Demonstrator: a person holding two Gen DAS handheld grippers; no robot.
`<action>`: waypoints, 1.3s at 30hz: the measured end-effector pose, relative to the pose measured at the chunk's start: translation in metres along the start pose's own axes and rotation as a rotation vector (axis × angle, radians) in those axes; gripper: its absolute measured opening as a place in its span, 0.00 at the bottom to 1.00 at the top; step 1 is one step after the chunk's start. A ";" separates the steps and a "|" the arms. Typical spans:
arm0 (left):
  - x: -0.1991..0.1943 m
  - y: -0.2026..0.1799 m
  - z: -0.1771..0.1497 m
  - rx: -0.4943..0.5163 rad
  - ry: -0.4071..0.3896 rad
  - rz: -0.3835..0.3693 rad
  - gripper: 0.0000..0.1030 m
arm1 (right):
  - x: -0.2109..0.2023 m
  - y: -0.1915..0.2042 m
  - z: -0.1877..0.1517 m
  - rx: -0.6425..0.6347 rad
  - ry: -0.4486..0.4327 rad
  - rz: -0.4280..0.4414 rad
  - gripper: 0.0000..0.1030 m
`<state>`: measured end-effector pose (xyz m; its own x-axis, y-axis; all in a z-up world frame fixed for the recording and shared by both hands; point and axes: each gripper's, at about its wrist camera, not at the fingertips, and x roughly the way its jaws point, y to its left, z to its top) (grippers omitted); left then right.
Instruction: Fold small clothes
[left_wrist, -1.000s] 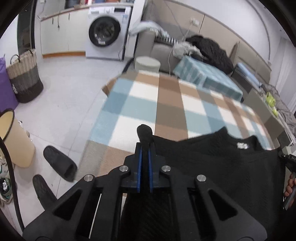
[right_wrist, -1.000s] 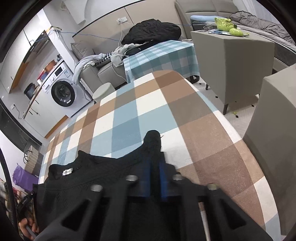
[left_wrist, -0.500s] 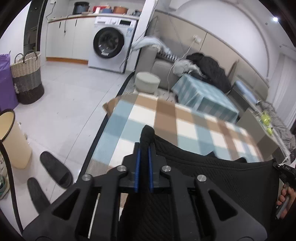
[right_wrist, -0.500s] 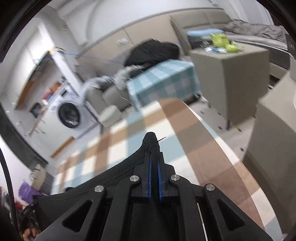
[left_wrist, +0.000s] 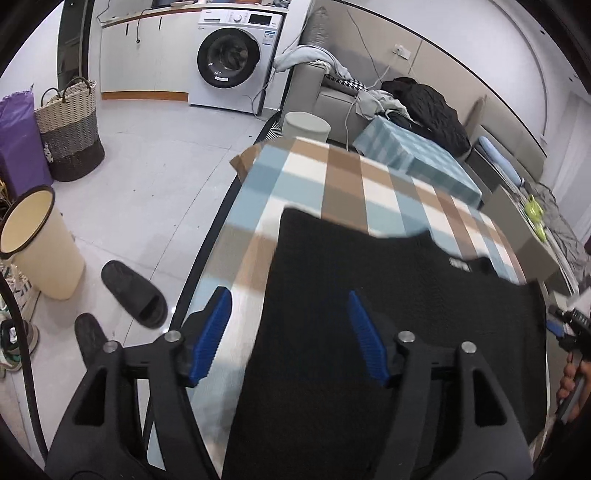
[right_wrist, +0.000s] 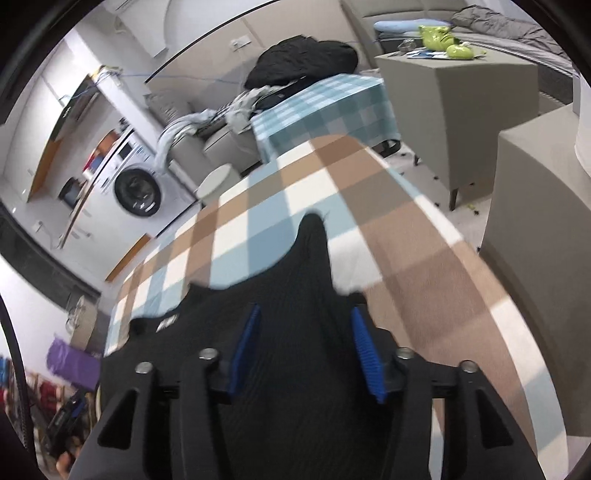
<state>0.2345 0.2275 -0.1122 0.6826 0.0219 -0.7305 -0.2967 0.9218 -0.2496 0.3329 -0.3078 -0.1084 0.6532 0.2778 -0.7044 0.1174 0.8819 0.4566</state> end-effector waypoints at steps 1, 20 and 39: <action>-0.008 0.000 -0.010 0.006 0.013 -0.002 0.69 | -0.005 0.000 -0.006 -0.006 0.014 0.015 0.63; -0.097 0.017 -0.152 -0.061 0.178 -0.081 0.72 | -0.105 -0.050 -0.143 -0.095 0.137 0.063 0.70; -0.093 -0.016 -0.164 0.027 0.137 -0.088 0.11 | -0.093 -0.035 -0.154 -0.206 0.085 0.010 0.06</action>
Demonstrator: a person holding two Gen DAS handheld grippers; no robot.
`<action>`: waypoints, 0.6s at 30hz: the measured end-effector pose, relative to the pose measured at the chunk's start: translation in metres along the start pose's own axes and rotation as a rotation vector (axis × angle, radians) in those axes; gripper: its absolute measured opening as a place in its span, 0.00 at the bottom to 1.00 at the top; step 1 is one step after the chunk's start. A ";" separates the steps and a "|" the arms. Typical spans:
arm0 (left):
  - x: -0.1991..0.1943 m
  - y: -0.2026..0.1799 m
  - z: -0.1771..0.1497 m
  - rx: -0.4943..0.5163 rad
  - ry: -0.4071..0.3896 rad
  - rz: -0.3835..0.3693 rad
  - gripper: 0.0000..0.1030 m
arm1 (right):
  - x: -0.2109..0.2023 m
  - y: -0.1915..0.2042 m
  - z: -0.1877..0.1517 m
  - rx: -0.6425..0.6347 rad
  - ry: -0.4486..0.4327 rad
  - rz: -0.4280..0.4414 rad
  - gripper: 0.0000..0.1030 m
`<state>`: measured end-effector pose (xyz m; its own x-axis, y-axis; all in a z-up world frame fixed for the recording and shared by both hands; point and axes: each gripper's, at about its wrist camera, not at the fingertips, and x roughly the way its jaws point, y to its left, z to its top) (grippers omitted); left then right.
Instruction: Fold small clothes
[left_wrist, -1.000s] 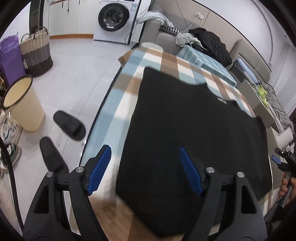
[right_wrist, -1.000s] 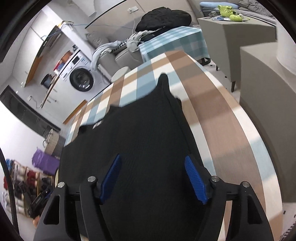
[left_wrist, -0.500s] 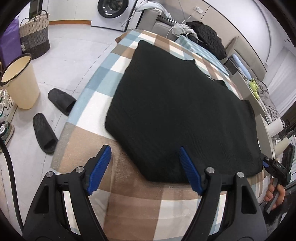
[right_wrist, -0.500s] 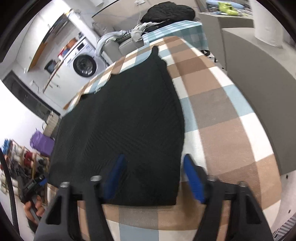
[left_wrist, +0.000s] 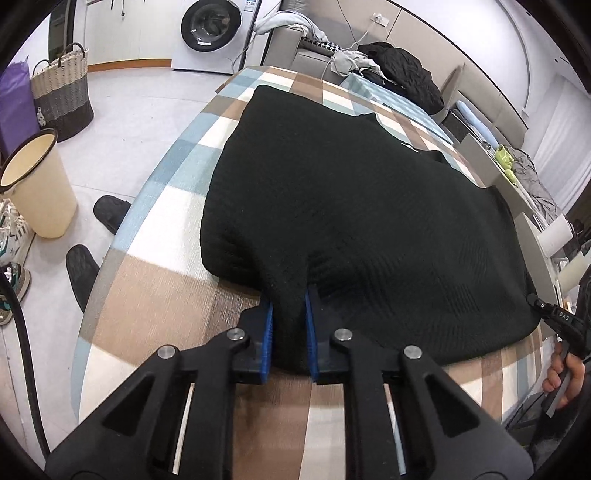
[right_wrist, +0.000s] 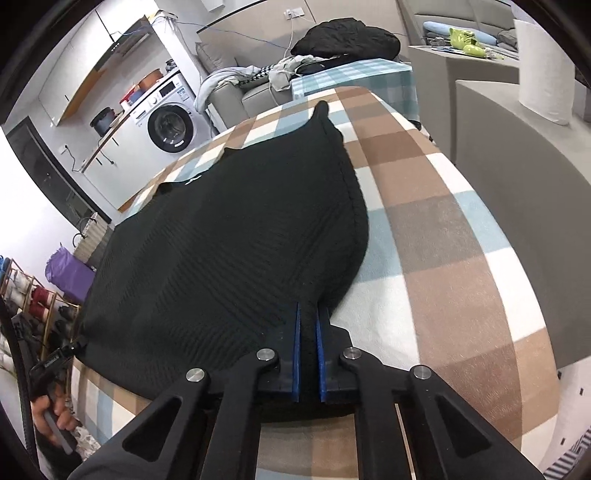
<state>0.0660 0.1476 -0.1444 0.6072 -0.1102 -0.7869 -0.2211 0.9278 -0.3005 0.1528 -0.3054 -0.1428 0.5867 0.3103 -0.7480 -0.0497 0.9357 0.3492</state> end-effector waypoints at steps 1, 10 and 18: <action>-0.001 0.001 -0.002 0.003 0.002 0.000 0.11 | -0.001 0.000 -0.002 -0.001 0.006 -0.002 0.06; -0.015 0.009 -0.002 -0.021 0.003 0.009 0.23 | -0.012 -0.002 0.000 0.014 -0.001 -0.028 0.21; -0.043 0.002 0.010 0.000 -0.087 0.032 0.47 | -0.027 0.032 0.018 -0.073 -0.074 -0.028 0.48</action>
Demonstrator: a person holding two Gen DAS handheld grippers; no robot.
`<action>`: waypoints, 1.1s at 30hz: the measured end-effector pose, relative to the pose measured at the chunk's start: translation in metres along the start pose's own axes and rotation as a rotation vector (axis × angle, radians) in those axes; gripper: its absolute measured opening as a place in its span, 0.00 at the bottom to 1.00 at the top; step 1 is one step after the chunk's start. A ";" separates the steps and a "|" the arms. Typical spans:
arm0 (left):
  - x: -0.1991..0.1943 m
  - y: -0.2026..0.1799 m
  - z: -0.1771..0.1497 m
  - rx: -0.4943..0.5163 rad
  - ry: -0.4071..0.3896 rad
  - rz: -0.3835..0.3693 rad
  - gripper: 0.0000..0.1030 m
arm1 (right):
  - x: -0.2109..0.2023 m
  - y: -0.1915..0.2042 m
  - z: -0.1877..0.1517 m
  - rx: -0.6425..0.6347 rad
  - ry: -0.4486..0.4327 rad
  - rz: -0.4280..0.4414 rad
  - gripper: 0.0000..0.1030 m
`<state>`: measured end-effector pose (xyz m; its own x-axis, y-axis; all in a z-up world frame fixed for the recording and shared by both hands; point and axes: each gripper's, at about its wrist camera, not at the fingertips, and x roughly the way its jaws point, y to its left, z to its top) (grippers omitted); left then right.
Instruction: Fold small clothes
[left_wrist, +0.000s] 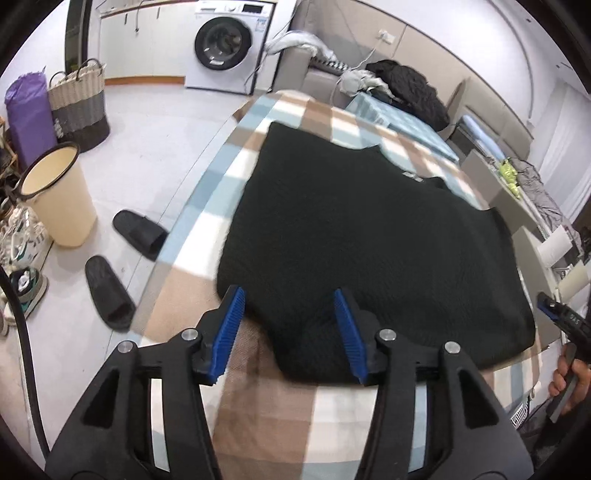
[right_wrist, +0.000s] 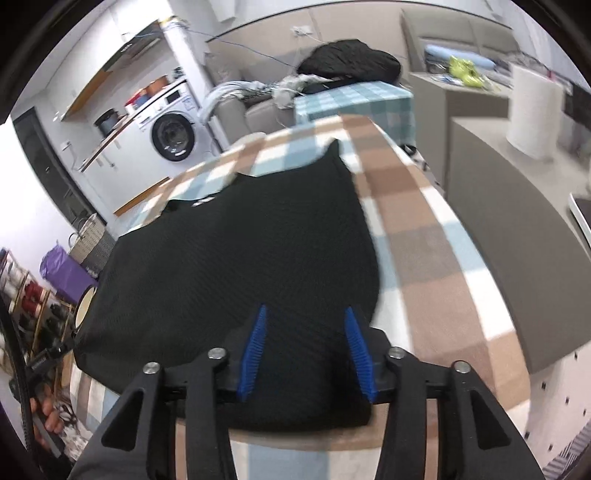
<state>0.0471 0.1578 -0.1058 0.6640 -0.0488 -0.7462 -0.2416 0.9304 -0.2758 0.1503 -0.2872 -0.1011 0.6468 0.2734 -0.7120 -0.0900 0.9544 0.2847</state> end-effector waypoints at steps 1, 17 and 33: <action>0.000 -0.006 0.001 0.017 -0.002 -0.015 0.48 | 0.004 0.007 0.001 -0.014 0.006 0.009 0.50; 0.086 -0.101 0.008 0.328 0.097 -0.052 0.52 | 0.108 0.096 0.002 -0.333 0.097 -0.003 0.60; 0.090 -0.155 -0.001 0.387 0.128 -0.190 0.53 | 0.089 0.086 -0.017 -0.315 0.085 -0.029 0.61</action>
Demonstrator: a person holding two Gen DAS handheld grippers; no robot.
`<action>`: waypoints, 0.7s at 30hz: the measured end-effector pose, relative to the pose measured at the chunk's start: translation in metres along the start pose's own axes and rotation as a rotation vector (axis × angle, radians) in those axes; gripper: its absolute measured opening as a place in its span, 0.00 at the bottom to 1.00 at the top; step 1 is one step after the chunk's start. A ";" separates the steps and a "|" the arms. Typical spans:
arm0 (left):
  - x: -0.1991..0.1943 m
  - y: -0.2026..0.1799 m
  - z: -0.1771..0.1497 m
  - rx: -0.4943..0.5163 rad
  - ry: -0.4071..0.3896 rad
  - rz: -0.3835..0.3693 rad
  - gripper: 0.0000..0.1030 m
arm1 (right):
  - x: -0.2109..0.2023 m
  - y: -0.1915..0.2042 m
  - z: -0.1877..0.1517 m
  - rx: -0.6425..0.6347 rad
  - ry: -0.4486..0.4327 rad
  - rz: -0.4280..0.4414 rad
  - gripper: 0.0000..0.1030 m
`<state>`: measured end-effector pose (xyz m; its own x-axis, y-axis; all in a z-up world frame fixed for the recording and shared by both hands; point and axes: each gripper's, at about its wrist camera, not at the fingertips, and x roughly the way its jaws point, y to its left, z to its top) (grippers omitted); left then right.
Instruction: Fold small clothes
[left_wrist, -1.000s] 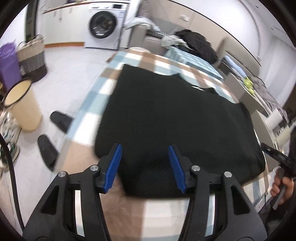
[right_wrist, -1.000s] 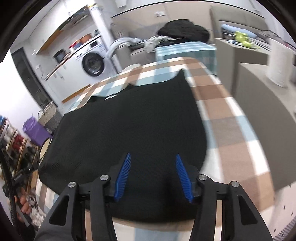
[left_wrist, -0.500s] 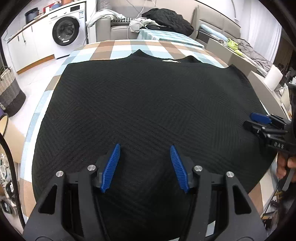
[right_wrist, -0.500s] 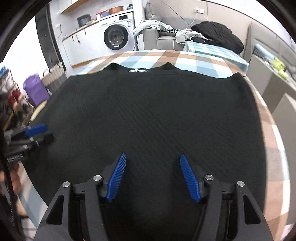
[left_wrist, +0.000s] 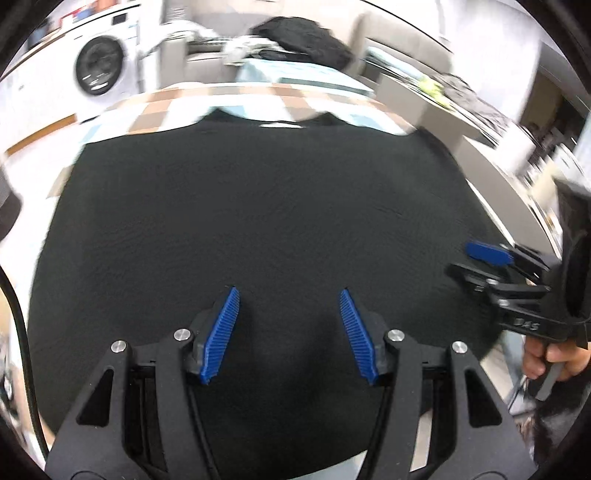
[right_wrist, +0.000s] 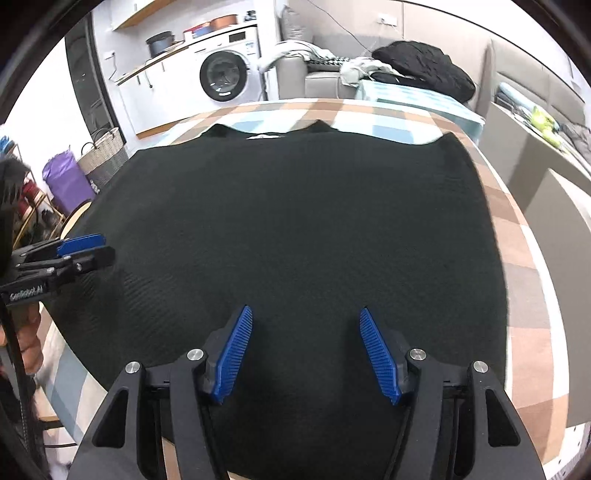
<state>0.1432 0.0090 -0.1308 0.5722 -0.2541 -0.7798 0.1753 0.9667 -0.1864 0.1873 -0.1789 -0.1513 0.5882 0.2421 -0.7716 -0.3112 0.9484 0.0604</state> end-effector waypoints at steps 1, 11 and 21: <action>0.003 -0.007 0.000 0.009 0.009 -0.004 0.53 | 0.001 0.004 -0.001 -0.004 -0.005 -0.001 0.61; 0.019 -0.070 0.003 0.103 0.028 -0.110 0.55 | -0.007 0.004 -0.017 -0.067 0.006 -0.011 0.60; 0.035 -0.090 -0.004 0.147 0.043 -0.077 0.56 | -0.044 -0.084 -0.023 0.178 -0.034 -0.031 0.61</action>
<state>0.1446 -0.0870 -0.1437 0.5185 -0.3225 -0.7919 0.3343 0.9289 -0.1594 0.1707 -0.2738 -0.1367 0.6211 0.2166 -0.7532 -0.1577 0.9759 0.1506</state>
